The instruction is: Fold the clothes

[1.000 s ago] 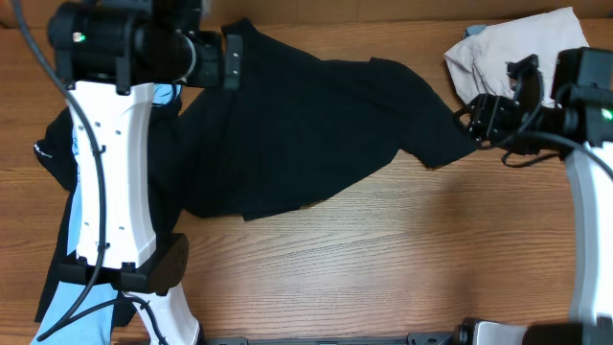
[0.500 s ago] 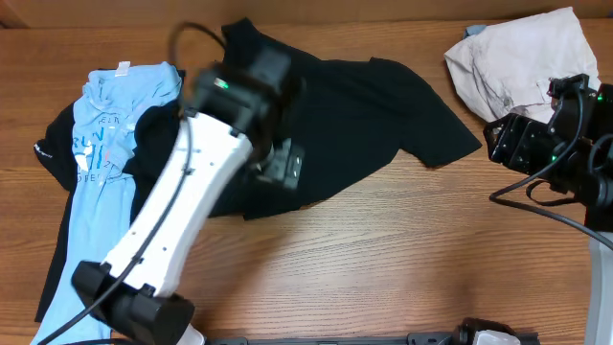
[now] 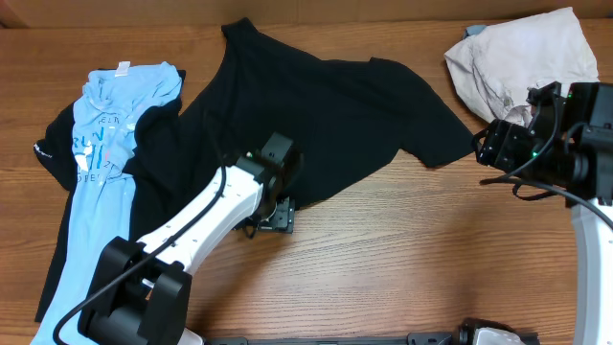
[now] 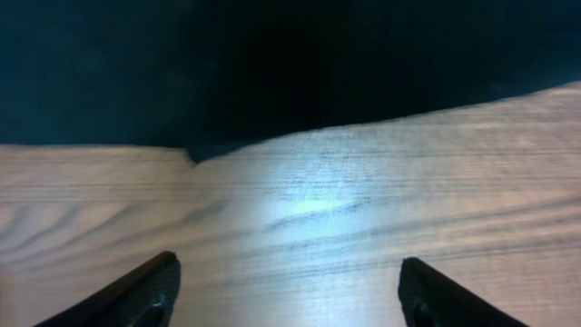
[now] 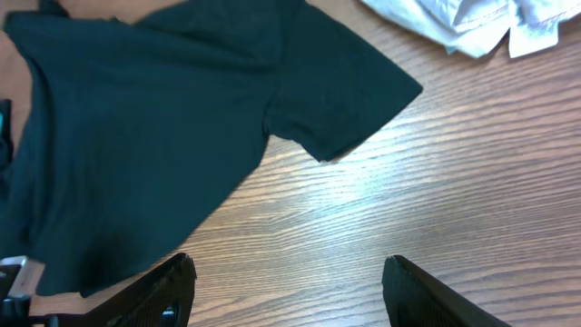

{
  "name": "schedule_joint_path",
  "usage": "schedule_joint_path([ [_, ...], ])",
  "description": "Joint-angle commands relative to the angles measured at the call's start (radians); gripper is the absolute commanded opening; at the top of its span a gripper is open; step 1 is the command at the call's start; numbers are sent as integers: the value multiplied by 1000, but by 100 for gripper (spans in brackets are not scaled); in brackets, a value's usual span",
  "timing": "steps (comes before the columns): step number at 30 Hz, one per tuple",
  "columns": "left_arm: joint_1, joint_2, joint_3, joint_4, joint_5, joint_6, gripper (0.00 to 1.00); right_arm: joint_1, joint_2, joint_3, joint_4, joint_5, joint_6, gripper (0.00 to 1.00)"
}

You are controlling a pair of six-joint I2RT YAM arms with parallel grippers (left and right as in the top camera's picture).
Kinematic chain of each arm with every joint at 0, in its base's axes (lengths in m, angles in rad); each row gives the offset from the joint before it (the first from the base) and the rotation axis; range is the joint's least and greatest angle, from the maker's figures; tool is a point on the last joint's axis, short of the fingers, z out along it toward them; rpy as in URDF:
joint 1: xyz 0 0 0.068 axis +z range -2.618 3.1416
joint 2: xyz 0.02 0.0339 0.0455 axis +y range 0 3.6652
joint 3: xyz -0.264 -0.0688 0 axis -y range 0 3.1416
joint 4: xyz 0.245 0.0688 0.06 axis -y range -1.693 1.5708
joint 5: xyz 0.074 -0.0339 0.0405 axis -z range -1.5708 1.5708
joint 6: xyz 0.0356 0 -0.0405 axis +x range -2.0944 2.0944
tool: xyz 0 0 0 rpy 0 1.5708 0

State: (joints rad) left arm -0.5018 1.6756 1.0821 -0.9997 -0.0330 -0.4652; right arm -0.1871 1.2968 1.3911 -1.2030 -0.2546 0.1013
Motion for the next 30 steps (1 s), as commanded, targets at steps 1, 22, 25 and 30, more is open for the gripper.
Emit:
schedule_joint_path([
  [1,11,-28,-75,79,22,-9,75,4,16,-12,13,8,4,70],
  [22,47,-29,-182,357,-150,84,70,4,51,-13,43,8,4,70],
  [25,59,-29,-154,354,-142,111,70,4,51,-13,43,8,4,70],
  [30,59,-29,-137,378,-134,164,70,4,51,-13,43,8,4,70],
])
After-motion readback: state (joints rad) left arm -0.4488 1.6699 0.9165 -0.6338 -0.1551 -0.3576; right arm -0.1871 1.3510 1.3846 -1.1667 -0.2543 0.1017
